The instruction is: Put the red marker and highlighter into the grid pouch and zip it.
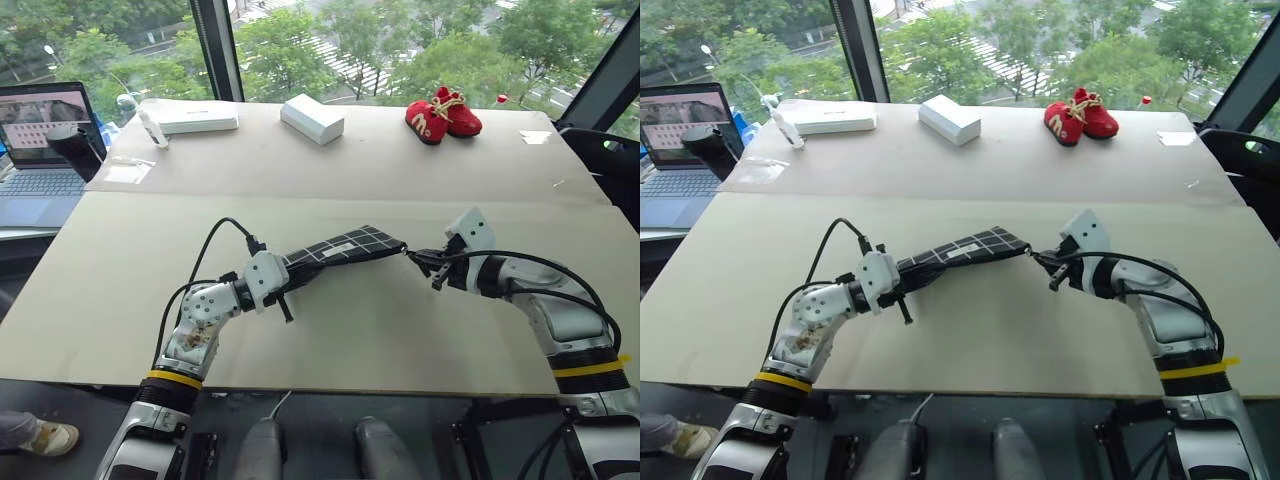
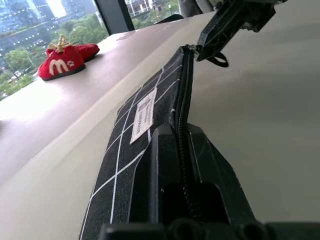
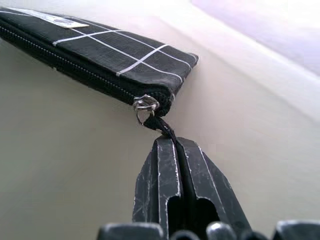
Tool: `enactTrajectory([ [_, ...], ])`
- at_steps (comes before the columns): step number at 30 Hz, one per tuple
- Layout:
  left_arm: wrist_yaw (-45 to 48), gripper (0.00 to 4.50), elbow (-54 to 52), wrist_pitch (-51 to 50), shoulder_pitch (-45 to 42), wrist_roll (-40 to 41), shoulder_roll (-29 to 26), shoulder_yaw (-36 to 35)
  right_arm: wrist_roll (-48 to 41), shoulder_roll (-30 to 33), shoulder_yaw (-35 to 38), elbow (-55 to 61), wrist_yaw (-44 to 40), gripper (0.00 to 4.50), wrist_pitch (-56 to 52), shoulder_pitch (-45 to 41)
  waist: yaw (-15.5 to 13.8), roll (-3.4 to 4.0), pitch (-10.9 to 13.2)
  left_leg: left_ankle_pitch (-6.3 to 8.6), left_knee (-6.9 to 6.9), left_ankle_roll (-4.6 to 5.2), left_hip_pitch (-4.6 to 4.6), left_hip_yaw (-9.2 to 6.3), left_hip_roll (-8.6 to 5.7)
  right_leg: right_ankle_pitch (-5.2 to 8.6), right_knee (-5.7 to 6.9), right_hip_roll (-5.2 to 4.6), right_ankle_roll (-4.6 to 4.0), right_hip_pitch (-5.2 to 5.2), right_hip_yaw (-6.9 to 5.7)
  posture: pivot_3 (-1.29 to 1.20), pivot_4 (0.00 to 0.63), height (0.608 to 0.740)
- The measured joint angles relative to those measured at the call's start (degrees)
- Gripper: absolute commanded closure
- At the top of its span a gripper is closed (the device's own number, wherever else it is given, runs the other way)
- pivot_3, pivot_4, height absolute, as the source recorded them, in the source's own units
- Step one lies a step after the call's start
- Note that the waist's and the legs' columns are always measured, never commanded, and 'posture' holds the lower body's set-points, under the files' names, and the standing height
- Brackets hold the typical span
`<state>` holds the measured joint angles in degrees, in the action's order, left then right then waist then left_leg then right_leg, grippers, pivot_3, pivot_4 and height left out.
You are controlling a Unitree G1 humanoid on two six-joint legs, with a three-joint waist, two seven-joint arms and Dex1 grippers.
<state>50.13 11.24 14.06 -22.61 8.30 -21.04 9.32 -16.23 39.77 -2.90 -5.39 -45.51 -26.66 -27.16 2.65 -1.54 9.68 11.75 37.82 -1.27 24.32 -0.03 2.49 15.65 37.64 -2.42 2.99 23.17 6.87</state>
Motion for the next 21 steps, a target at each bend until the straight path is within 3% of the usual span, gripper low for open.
enactTrajectory([
  [1, -0.01, 4.50, 0.00, 0.00, 0.00, -0.05, 0.00, 0.19, -0.04, 0.02, 0.00, -0.58, -0.41, 4.45, 0.49, 0.07, 0.08, 0.00, 0.00, 0.00, 0.00, 0.00, 0.01, 0.00, 0.00, 0.00, 0.00, 0.00, 0.00, 0.01, 0.00, 0.00, 0.150, 0.729],
  [4, -0.10, 4.50, 0.00, 0.00, 0.00, -0.03, -0.10, 0.05, -0.20, 0.12, 0.37, -1.07, -0.79, 3.73, 0.95, 0.58, -0.13, 0.00, 0.00, 0.00, 0.01, 0.00, 0.03, 0.00, -0.03, 0.00, -0.01, -0.03, 0.00, -0.02, 0.00, 0.00, 0.150, 0.729],
  [11, -0.41, 4.50, 0.01, 0.01, 0.05, 0.07, -0.77, -1.54, -4.34, -0.78, 1.69, 1.22, -4.08, 1.39, -4.95, 2.17, -0.43, 0.00, 0.00, 0.00, 0.04, 0.00, 0.03, -0.01, -0.05, 0.00, -0.02, -0.05, 0.01, -0.04, -0.01, 0.00, 0.150, 0.729],
  [17, -0.11, 4.50, 0.02, 0.03, 0.10, 0.22, -0.71, -1.57, -5.09, 3.09, 7.64, -4.40, -4.17, 1.39, -5.87, 1.33, -0.80, 0.00, 0.01, 0.00, 0.04, 0.00, 0.03, 0.01, -0.09, 0.00, -0.03, -0.09, 0.01, -0.03, 0.01, 0.00, 0.150, 0.729],
  [21, 2.88, 4.50, 1.61, 2.60, -0.79, 1.15, -0.12, -1.17, -13.03, 11.60, 15.74, 0.66, -13.77, 1.39, -11.39, 8.02, -1.57, 0.02, 0.01, 0.00, 0.01, 0.01, 0.04, -0.04, -0.05, 0.00, -0.08, -0.05, 0.01, -0.07, -0.05, 0.00, 0.150, 0.729],
])
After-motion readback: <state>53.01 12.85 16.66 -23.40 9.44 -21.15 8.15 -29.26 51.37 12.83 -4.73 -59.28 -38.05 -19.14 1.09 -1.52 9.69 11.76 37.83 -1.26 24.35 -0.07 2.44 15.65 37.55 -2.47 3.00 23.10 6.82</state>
